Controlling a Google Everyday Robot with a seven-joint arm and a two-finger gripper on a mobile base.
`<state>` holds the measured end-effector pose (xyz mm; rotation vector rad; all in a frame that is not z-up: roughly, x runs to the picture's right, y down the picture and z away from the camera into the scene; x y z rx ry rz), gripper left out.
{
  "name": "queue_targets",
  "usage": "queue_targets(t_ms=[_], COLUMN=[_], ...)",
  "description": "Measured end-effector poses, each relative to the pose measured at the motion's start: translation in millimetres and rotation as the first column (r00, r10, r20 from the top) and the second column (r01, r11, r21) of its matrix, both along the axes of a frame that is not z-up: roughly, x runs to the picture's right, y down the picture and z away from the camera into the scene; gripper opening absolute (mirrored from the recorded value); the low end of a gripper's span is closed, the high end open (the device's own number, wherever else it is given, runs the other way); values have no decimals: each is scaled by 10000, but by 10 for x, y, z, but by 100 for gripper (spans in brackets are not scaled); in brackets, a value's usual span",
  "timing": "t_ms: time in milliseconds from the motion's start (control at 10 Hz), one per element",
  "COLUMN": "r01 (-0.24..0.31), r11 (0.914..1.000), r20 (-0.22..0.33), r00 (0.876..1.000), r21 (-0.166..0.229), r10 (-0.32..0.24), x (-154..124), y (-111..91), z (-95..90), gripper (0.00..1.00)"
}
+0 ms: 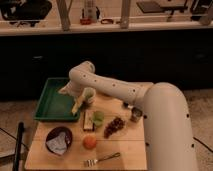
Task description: Place banana in tray
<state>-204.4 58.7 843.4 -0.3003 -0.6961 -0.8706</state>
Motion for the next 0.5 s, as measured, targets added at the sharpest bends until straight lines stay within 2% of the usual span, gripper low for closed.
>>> queue_targets(t_ms=[500], r01=[1], r11=[10000], r20=[0], r00=[10000], r21=[0], r10=[-1], x=[-1], y=[0], z=[0], gripper=[80])
